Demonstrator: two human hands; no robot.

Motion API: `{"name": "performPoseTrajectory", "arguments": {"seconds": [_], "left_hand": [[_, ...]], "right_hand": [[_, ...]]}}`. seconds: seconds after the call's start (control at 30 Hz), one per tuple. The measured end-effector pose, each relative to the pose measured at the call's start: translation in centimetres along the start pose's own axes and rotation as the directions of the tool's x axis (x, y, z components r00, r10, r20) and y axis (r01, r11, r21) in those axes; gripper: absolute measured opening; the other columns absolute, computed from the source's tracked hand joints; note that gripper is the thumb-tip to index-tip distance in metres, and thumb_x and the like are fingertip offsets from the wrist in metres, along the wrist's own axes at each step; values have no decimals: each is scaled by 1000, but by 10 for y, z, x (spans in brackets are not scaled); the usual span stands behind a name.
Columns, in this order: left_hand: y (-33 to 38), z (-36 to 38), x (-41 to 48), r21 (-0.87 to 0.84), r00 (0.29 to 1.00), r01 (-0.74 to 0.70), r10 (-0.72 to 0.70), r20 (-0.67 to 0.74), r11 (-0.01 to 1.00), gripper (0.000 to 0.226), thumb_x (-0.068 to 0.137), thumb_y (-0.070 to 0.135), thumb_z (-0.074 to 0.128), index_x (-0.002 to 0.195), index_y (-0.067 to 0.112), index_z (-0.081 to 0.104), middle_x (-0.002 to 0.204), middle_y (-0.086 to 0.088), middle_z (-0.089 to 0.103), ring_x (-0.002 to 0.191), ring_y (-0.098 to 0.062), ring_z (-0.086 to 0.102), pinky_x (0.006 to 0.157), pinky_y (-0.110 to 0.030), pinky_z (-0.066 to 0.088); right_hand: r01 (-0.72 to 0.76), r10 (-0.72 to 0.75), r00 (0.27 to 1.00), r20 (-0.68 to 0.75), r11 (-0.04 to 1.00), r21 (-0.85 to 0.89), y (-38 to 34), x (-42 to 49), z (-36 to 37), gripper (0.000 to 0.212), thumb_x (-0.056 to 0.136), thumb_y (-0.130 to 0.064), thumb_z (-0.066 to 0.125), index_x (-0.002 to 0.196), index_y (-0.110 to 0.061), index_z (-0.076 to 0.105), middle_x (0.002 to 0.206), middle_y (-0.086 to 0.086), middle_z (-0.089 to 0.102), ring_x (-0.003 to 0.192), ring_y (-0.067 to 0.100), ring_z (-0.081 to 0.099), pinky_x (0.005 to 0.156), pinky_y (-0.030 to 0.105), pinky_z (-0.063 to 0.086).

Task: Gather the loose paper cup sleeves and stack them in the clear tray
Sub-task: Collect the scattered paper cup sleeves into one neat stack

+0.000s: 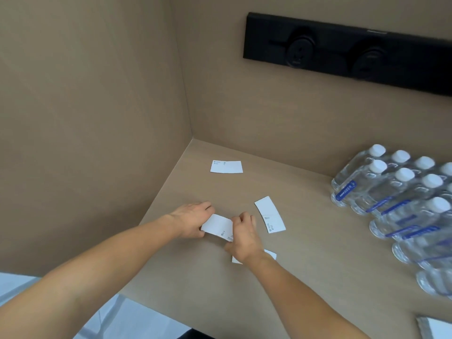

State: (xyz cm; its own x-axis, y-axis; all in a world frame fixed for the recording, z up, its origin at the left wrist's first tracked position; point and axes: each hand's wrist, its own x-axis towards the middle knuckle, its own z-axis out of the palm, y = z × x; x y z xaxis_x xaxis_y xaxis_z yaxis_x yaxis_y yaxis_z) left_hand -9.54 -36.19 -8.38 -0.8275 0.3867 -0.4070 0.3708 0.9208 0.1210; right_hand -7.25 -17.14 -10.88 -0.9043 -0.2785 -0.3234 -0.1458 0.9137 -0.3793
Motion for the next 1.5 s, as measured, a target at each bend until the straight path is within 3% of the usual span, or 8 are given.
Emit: {"name": "performPoseTrajectory", "arguments": {"seconds": [0.17, 0.3, 0.43, 0.87, 1.07, 1.23, 1.37, 1.5], "left_hand": [[20, -4, 8, -15, 999, -32, 32, -24, 999, 40, 82, 32, 64, 117, 16, 50, 113, 0, 47, 100, -20, 54, 76, -31, 45], [36, -4, 13, -44, 997, -62, 61, -39, 997, 41, 82, 35, 64, 117, 17, 51, 112, 2, 47, 98, -18, 54, 79, -34, 49], [51, -5, 18, -46, 994, -94, 91, -63, 995, 40, 83, 36, 61, 117, 18, 51, 112, 2, 46, 94, -17, 52, 73, -30, 42], [83, 9, 26, -49, 989, -146, 145, -14, 988, 41, 88, 38, 61, 121, 17, 51, 116, 1, 46, 83, -14, 41, 72, -28, 38], [88, 21, 22, -36, 988, -152, 153, 23, 988, 47, 88, 40, 62, 127, 17, 50, 121, 1, 47, 104, -20, 54, 84, -34, 47], [87, 36, 19, 1, 990, -137, 137, 26, 991, 49, 89, 43, 62, 126, 15, 49, 126, -2, 46, 108, -23, 55, 85, -36, 47], [82, 40, 18, -7, 995, -96, 96, 7, 995, 59, 91, 44, 61, 138, 15, 42, 134, -1, 43, 112, -25, 57, 89, -37, 48], [72, 39, 16, -31, 998, -67, 66, -15, 997, 51, 93, 48, 57, 132, 16, 47, 131, -1, 44, 110, -26, 58, 88, -38, 49]], "right_hand": [[-27, 27, 999, -45, 1000, -10, 23, -10, -13, 54, 73, -16, 67, 123, -13, 48, 124, 4, 35, 120, 24, 31, 85, 35, 50], [-55, 55, 997, -49, 998, 1, 41, -19, -23, 58, 70, -15, 68, 124, -20, 48, 122, 0, 34, 118, 21, 31, 75, 32, 51], [-87, 87, 994, -61, 996, -1, 57, -27, -27, 56, 71, -14, 67, 123, -21, 48, 123, -1, 35, 120, 21, 31, 70, 31, 48], [-156, 156, 988, 1, 987, -29, 89, -51, -30, 58, 77, -17, 67, 131, -16, 46, 131, -1, 36, 124, 19, 32, 81, 37, 55], [-160, 161, 986, 45, 987, -23, 94, -59, -18, 58, 79, -19, 69, 132, -15, 45, 132, -2, 37, 125, 19, 32, 83, 36, 54], [-145, 145, 987, 63, 989, -10, 95, -59, -5, 50, 81, -19, 67, 128, -15, 48, 130, -1, 40, 126, 19, 33, 88, 39, 54], [-163, 164, 985, 52, 986, -29, 97, -57, 1, 56, 81, -16, 65, 133, -18, 44, 133, -3, 39, 129, 19, 32, 88, 37, 54], [-174, 175, 984, 39, 984, -24, 104, -55, 1, 52, 81, -12, 61, 131, -19, 47, 133, -3, 42, 128, 19, 33, 88, 37, 53]]}}
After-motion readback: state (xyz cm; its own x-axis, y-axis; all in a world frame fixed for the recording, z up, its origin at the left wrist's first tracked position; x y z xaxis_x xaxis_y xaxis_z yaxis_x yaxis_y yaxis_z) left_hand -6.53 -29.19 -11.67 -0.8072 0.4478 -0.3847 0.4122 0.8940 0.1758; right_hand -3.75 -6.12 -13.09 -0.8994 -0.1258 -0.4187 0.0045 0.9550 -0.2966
